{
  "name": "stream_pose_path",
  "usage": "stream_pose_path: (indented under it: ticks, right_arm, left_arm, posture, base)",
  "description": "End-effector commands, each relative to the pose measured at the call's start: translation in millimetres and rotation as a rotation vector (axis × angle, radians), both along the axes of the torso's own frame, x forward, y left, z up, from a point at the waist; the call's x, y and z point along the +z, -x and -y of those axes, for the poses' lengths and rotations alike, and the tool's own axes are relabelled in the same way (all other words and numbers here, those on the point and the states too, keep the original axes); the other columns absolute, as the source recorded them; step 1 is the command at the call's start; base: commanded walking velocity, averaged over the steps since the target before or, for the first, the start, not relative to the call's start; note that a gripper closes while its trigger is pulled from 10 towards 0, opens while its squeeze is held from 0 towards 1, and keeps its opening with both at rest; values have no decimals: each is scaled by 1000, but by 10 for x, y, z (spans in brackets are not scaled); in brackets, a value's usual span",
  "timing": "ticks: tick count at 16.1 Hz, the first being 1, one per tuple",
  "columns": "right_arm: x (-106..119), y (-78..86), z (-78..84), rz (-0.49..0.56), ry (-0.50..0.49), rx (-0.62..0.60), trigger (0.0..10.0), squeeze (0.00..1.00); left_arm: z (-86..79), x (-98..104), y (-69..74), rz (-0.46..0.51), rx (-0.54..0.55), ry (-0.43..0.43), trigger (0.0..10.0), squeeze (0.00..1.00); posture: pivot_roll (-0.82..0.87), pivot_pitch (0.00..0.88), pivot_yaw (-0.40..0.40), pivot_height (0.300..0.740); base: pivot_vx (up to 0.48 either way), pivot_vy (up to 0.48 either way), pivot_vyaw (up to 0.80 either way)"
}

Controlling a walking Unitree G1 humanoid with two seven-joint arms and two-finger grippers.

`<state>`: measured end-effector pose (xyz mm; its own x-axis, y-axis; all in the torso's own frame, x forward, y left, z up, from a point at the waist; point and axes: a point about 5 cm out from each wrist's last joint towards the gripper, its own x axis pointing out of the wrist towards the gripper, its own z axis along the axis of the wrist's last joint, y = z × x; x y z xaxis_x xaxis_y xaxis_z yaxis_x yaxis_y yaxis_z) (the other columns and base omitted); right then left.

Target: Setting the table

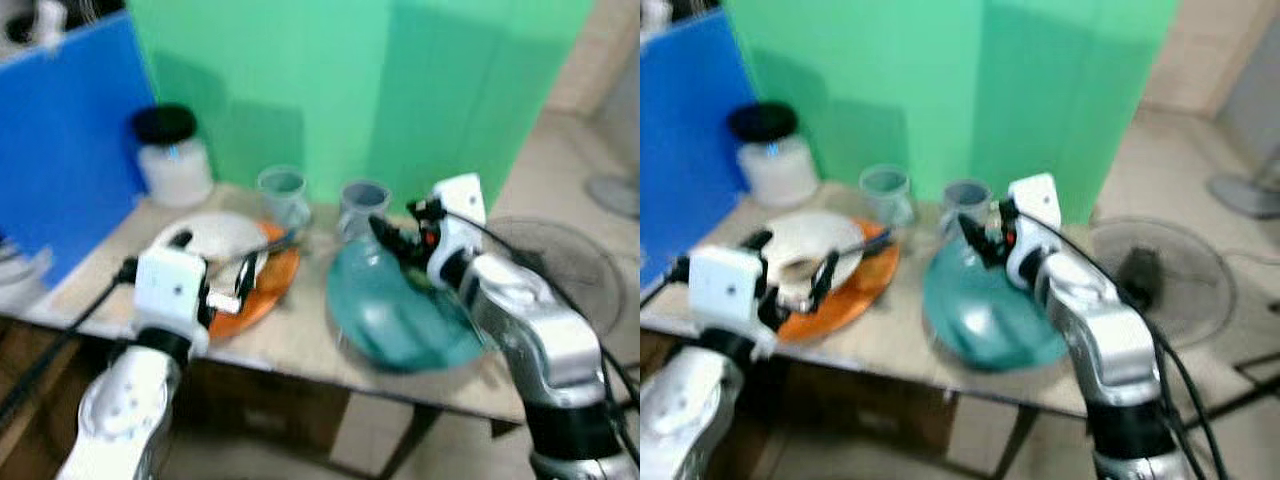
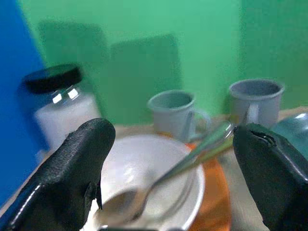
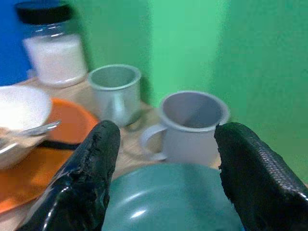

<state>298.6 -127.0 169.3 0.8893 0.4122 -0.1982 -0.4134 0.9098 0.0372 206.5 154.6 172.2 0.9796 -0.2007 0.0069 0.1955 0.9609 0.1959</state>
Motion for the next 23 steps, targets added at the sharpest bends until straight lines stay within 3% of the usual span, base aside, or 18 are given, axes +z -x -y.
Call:
stream_pose_path:
  ticks: [1, 2, 3, 5, 9, 11, 15, 17, 18, 19, 23]
  right_arm:
    - [-87, -102, 56, -55, -17, -81, 10000, 0]
    - [-101, -139, 15, -68, -46, -87, 10000, 271]
    - [-137, -203, -84, -107, -87, -88, 10000, 1000]
    - [-186, -293, -281, -136, -64, -42, 10000, 1000]
    - [-157, -450, -421, -123, -33, -50, 10000, 1000]
    - [-171, -461, -551, -127, 5, -33, 10000, 1000]
    - [-313, -456, -802, -149, 41, -133, 10000, 1000]
    - [-334, -458, -850, -157, 48, -169, 10000, 1000]
    - [-343, -464, -898, -158, 49, -221, 10000, 373]
    - [-335, -466, -937, -153, 36, -255, 10000, 0]
    - [-298, -488, -981, -133, 16, -334, 10000, 0]
  left_arm:
    - [34, -15, -27, -9, -27, -4, 10000, 0]
    - [31, -9, -38, -4, -28, -9, 10000, 0]
    - [32, 1, -57, 1, -30, -10, 10000, 0]
    - [44, 5, -79, 2, -51, -20, 10000, 0]
    - [35, 13, -102, -5, -74, -16, 10000, 0]
    - [41, -10, -89, -20, -88, -20, 10000, 0]
    - [56, -21, -78, -29, -92, -13, 10000, 0]
    - [57, -24, -73, -32, -92, -11, 10000, 0]
    - [60, -26, -71, -34, -92, -10, 10000, 0]
    - [65, -27, -70, -36, -92, -10, 10000, 0]
    - [64, -36, -60, -42, -90, -8, 10000, 0]
  posture:
    - [-44, 0, -10, 740]
    - [-42, 0, -12, 740]
    - [-42, 0, -9, 740]
    - [-39, 0, -20, 740]
    - [-36, 6, -35, 740]
    - [-38, 13, -41, 740]
    - [-38, 26, -47, 740]
    - [-39, 28, -47, 740]
    - [-39, 32, -49, 740]
    - [-38, 33, -51, 740]
    - [-40, 34, -51, 740]
  base:
    - [0, 0, 0]
    - [0, 0, 0]
    - [0, 0, 0]
    - [0, 0, 0]
    - [0, 0, 0]
    - [0, 0, 0]
    - [0, 0, 0]
    - [0, 0, 0]
    - [0, 0, 0]
    - [0, 0, 0]
    - [0, 0, 0]
